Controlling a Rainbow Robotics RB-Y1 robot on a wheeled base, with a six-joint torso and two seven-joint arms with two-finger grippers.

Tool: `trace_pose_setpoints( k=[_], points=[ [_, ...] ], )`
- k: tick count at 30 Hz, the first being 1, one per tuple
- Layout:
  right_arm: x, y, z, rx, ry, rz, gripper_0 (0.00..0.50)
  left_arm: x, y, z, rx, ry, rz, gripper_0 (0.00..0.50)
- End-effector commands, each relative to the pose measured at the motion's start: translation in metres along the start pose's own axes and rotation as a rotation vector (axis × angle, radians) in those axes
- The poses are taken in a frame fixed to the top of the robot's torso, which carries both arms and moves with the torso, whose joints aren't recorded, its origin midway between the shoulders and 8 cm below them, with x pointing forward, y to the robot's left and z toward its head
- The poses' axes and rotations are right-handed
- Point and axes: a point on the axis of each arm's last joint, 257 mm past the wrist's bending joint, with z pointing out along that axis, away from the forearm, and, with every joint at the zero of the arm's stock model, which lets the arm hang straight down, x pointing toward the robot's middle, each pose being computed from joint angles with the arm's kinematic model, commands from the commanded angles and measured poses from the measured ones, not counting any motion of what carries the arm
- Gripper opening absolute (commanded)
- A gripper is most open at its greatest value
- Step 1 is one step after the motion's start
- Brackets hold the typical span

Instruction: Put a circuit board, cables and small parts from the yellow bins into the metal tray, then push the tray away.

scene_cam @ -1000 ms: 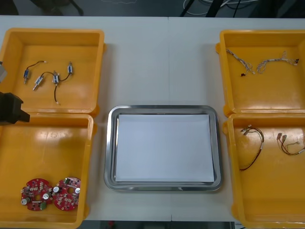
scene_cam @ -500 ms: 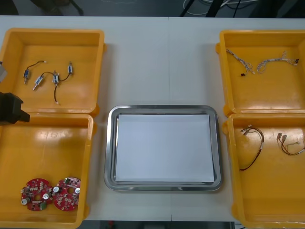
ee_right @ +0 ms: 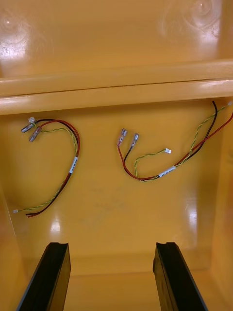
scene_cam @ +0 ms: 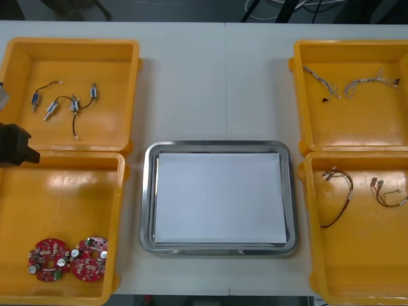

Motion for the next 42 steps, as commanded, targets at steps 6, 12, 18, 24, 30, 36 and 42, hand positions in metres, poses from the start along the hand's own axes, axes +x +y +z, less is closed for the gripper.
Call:
trace_pose_setpoints(
  k=[6, 12, 18, 24, 30, 36, 42],
  points=[
    [-0.001, -0.009, -0.008, 0.038, -0.004, -0.067, 0.5, -0.003, 0.018, -0.014, -0.059, -0.025, 0.111, 0.5],
    [-0.001, -0.009, -0.008, 0.038, -0.004, -0.067, 0.5, -0.003, 0.018, -0.014, -0.059, -0.025, 0.111, 0.5],
    [-0.001, -0.009, -0.008, 0.038, -0.004, -0.067, 0.5, -0.003, 0.018, -0.014, -0.059, -0.025, 0.111, 0.5],
    [-0.002, -0.005, -0.007, 0.029, -0.004, -0.066, 0.5, -0.003, 0.018, -0.014, -0.059, -0.025, 0.111, 0.5],
    [-0.001, -0.005, -0.006, 0.031, -0.003, -0.063, 0.5, 0.012, 0.016, 0.002, -0.046, 0.026, 0.099, 0.5],
    [0.0, -0.018, -0.005, 0.07, -0.004, -0.034, 0.5, 0.012, 0.014, 0.001, -0.043, 0.03, 0.108, 0.5],
    [0.003, -0.023, -0.005, 0.048, 0.008, 0.003, 0.5, 0.015, 0.016, 0.0, -0.052, 0.031, 0.117, 0.5]
  ],
)
